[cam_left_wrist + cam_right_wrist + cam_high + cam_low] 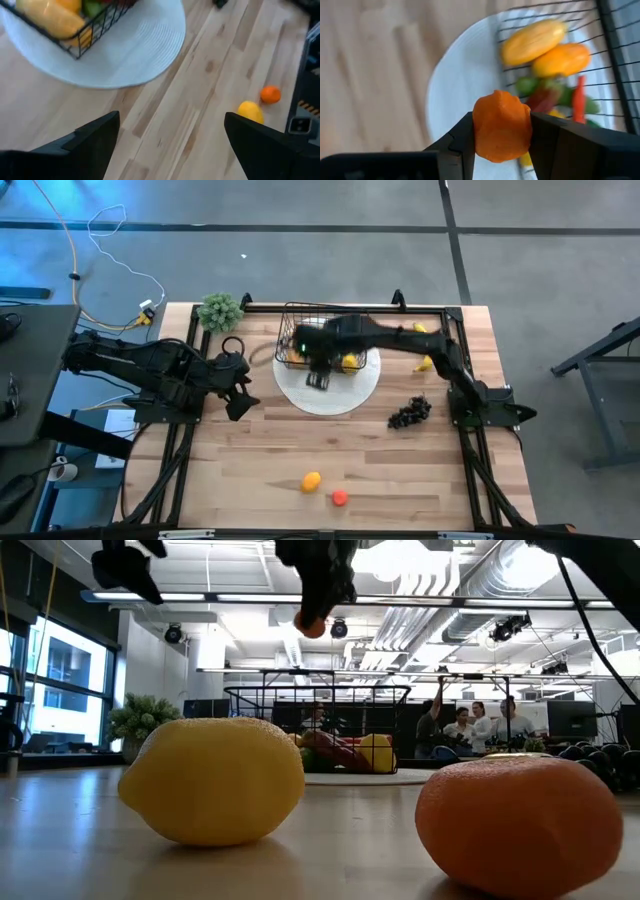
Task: Build produce basket
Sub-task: Put the right orange into the wire basket
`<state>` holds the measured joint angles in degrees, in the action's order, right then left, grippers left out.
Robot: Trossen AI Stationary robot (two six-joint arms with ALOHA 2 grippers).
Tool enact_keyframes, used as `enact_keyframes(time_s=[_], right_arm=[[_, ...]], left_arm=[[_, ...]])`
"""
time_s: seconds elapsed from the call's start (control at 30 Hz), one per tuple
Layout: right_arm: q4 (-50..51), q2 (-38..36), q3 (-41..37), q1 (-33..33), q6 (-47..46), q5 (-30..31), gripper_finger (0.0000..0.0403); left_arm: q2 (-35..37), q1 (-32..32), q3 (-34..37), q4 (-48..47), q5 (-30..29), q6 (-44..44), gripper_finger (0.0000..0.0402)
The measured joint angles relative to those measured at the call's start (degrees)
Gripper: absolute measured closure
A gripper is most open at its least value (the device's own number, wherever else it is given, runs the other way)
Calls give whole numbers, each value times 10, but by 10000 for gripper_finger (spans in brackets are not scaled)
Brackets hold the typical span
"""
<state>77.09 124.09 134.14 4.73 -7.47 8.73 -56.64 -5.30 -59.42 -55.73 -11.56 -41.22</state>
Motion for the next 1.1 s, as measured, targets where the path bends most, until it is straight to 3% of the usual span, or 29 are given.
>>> enact_keyframes(time_s=[0.37, 0.53, 1.03, 1.1], right_arm=[[-72, 1, 0, 102, 0, -35, 293], [-86, 21, 1, 130, 2, -84, 293], [-78, 95, 0, 140, 24, -168, 292], [-76, 102, 0, 139, 25, -168, 273]], left_arm=[[-9, 0, 0, 114, -3, 23, 53], [-35, -8, 0, 152, -2, 28, 53], [-163, -44, 0, 215, -15, 49, 53], [-175, -48, 0, 213, -15, 49, 53]])
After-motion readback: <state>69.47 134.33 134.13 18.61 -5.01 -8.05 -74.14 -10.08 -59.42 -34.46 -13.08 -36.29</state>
